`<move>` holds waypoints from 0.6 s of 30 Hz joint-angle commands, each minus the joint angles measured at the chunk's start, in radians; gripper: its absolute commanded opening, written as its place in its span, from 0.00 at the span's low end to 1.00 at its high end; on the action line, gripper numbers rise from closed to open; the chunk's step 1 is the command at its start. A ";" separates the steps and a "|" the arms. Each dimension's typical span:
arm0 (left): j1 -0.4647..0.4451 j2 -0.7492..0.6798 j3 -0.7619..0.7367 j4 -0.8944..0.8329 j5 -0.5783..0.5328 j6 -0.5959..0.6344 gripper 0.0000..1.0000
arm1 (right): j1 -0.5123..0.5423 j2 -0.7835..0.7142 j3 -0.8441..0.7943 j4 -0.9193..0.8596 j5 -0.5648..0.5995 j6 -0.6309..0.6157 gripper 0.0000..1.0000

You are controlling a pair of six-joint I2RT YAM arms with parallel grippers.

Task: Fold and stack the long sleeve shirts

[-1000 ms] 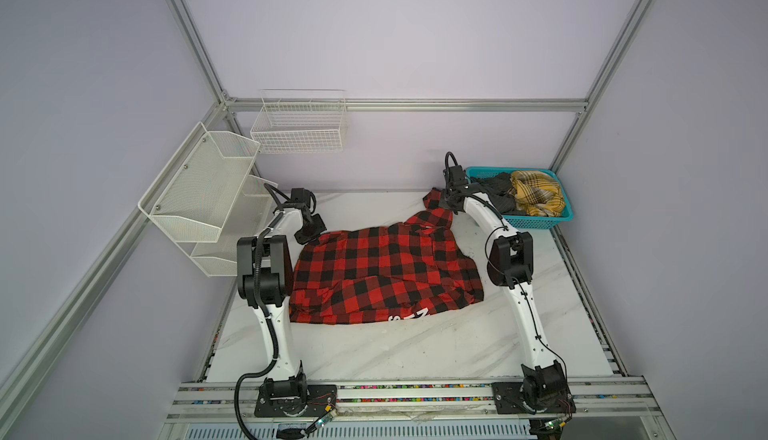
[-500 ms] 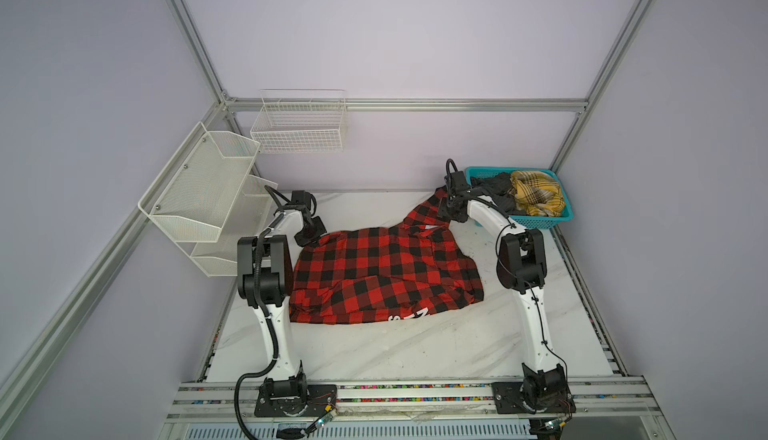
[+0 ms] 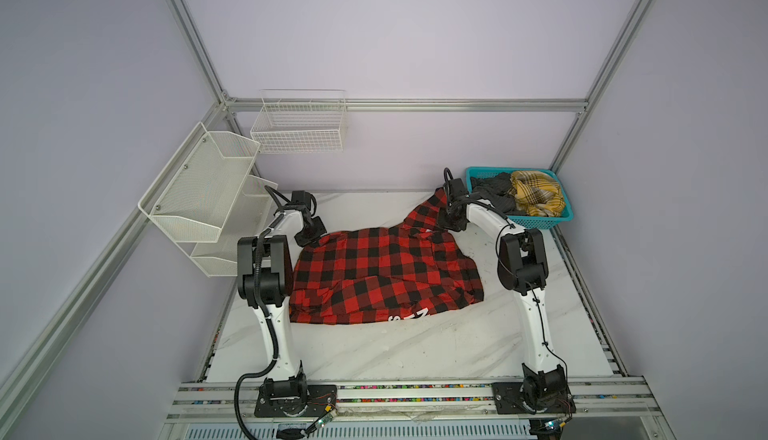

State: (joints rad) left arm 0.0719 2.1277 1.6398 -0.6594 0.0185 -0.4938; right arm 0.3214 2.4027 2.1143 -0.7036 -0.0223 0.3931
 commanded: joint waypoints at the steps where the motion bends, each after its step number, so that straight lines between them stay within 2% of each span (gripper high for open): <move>1: 0.006 -0.023 -0.012 0.019 0.000 0.006 0.00 | 0.004 0.073 0.157 -0.125 0.069 -0.005 0.49; 2: 0.006 -0.022 -0.010 0.018 0.000 0.006 0.00 | 0.004 0.108 0.214 -0.166 0.079 -0.007 0.48; 4: 0.006 -0.017 -0.008 0.018 0.001 0.006 0.00 | 0.007 0.149 0.272 -0.203 0.068 -0.025 0.41; 7: 0.006 -0.016 -0.009 0.018 0.004 0.006 0.00 | 0.029 0.103 0.173 -0.115 0.015 -0.022 0.25; 11: 0.006 -0.013 -0.013 0.017 0.006 0.005 0.00 | 0.044 0.094 0.089 -0.108 0.009 0.003 0.14; 15: 0.007 -0.009 -0.012 0.015 0.011 0.006 0.00 | 0.043 0.097 0.017 -0.050 -0.014 0.026 0.13; 18: 0.006 -0.004 -0.006 0.006 0.011 0.013 0.00 | 0.032 0.172 0.101 -0.062 0.036 0.030 0.13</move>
State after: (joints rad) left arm 0.0719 2.1277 1.6398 -0.6601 0.0223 -0.4938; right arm 0.3611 2.4954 2.1857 -0.7448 -0.0113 0.4038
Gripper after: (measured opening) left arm 0.048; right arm 0.129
